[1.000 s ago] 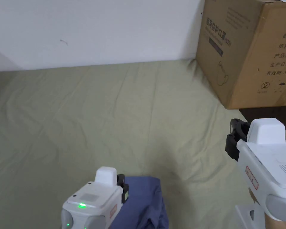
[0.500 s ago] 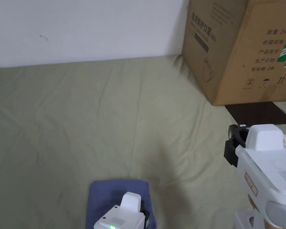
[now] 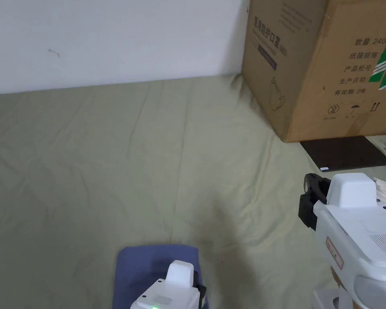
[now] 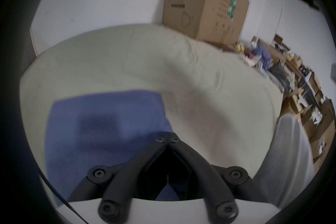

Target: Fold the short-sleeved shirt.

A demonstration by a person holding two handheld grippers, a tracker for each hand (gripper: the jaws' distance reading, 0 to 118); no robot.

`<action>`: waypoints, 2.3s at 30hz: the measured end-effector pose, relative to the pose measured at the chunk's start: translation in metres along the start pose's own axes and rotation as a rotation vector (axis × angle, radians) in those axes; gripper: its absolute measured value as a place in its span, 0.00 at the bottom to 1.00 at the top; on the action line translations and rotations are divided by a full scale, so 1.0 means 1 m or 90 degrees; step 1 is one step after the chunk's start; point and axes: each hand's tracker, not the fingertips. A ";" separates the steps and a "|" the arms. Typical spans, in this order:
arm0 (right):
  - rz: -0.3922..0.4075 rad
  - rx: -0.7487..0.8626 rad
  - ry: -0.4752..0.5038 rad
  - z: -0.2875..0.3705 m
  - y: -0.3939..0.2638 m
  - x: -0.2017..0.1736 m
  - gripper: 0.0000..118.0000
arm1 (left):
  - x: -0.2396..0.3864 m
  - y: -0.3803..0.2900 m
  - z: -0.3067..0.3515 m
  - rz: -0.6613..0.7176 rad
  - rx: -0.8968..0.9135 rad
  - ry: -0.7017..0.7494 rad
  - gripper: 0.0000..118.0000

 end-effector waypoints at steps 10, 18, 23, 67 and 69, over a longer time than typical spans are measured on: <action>-0.003 0.051 0.028 0.015 0.024 -0.025 0.00 | -0.043 0.098 0.106 0.006 0.207 0.060 0.00; 0.004 0.096 0.048 0.023 0.042 -0.051 0.00 | -0.097 0.138 0.168 0.009 0.317 0.167 0.00; 0.007 0.115 0.054 0.024 0.048 -0.065 0.00 | -0.129 0.144 0.195 0.016 0.346 0.214 0.00; 0.055 -0.244 0.146 -0.089 -0.207 -0.207 0.00 | -0.201 0.085 0.175 0.184 0.179 0.128 0.04; 0.053 -0.244 0.148 -0.088 -0.207 -0.207 0.00 | -0.204 0.079 0.157 0.232 0.117 0.089 0.16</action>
